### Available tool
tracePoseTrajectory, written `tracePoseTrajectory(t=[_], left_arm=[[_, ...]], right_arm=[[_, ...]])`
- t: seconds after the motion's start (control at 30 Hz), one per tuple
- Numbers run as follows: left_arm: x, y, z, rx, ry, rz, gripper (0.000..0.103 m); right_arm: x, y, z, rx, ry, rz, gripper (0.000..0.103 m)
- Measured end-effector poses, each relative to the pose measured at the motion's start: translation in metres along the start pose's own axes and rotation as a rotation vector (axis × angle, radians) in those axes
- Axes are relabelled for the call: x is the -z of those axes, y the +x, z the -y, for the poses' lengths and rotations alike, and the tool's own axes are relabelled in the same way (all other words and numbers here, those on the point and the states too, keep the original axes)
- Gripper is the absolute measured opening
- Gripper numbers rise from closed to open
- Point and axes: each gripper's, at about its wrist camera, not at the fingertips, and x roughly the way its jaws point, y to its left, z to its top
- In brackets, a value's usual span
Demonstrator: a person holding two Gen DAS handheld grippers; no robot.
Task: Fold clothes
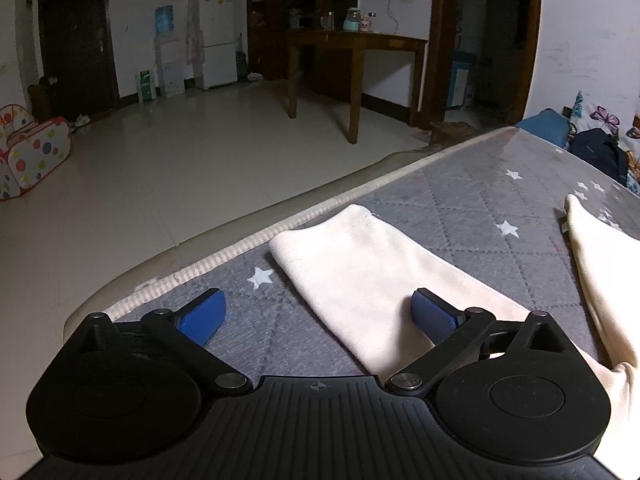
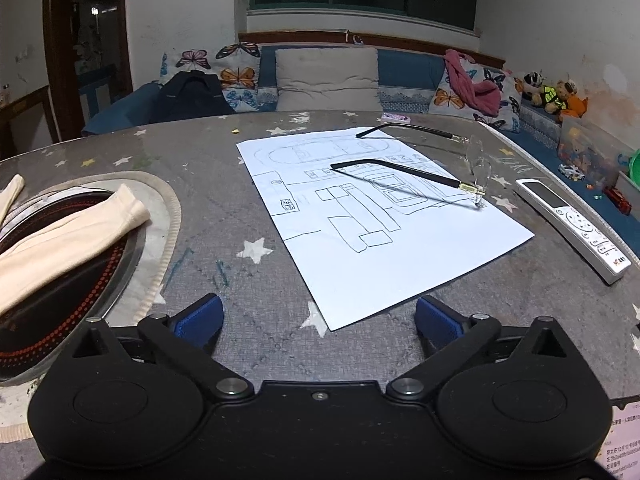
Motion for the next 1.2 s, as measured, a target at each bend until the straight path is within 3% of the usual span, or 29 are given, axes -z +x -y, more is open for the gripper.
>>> tracePoseTrajectory(t=[1.2], left_arm=[[0.0004,0.0032,0.0003,0.003,-0.004,0.001,0.103]], right_arm=[[0.0017,0.0004,-0.0005,0.001,-0.001,-0.001,0.103]])
